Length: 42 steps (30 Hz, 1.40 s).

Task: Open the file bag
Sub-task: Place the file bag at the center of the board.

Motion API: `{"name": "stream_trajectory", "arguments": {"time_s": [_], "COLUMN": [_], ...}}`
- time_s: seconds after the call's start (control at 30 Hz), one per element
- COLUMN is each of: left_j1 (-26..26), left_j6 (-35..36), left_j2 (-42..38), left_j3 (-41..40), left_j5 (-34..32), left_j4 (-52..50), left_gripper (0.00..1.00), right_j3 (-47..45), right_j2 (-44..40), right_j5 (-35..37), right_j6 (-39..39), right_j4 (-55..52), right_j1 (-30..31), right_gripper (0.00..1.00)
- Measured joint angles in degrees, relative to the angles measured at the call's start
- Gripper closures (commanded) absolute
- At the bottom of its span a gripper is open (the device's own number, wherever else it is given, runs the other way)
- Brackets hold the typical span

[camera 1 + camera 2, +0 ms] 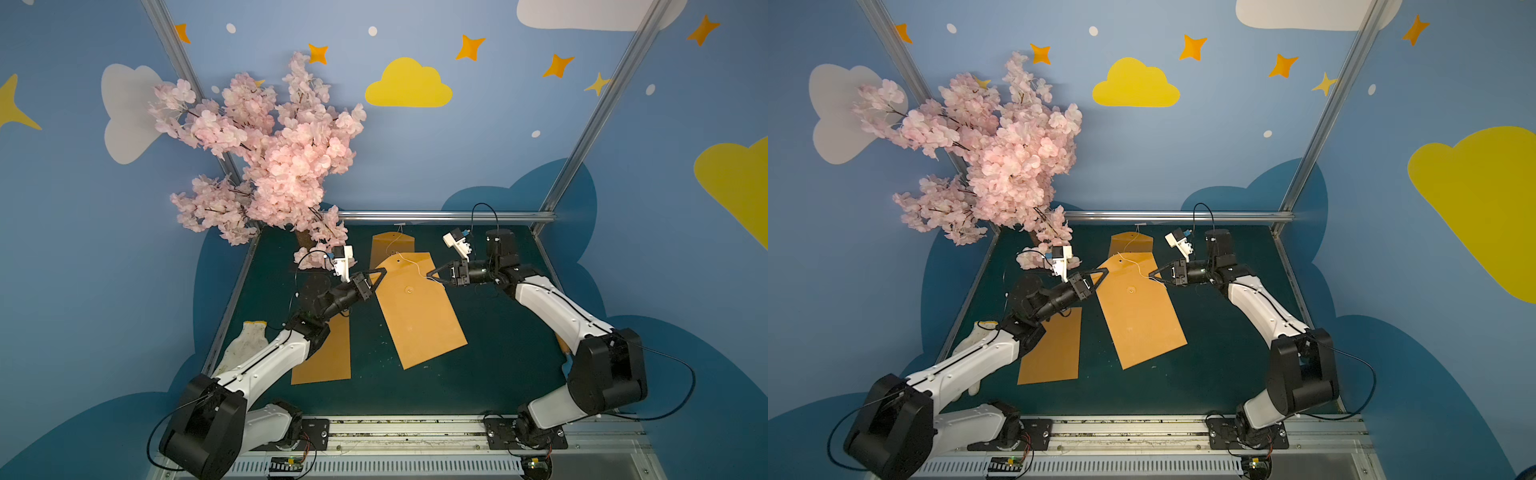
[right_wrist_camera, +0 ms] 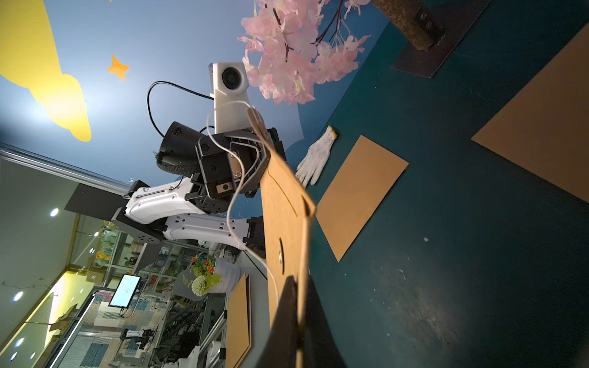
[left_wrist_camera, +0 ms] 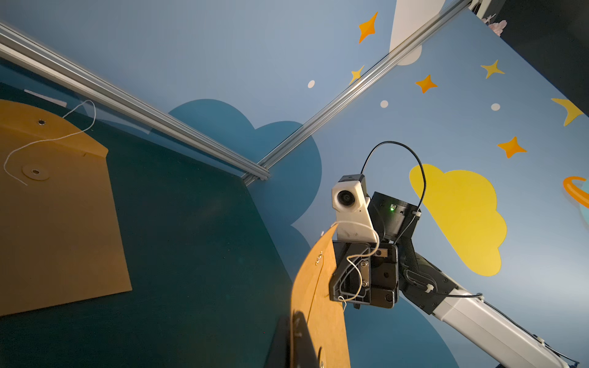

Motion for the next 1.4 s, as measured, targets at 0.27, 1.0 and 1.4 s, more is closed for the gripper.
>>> {"name": "stream_trajectory", "arguments": {"time_s": [0.27,1.0,1.4], "left_j1": [0.02,3.76,5.75], "left_j6": [-1.31,7.48,7.69], "left_j2": [1.05,-10.12,-13.40], "left_j3": [0.00,-0.61,-4.22], "left_j5": [0.50,-7.69,-8.09], "left_j4": [0.68,-14.38,-16.41], "left_gripper": [0.56,0.31,0.31], "right_j3": [0.00,4.37,28.35], "right_j2": [-0.20,15.04,32.11], "right_j5": [0.68,3.32,7.37], "right_j6": [-1.70,6.80,1.05], "right_j4": [-1.62,3.82,-5.05], "right_j1": [0.04,-13.40,-20.02], "right_gripper": [1.00,1.00,1.00]}}
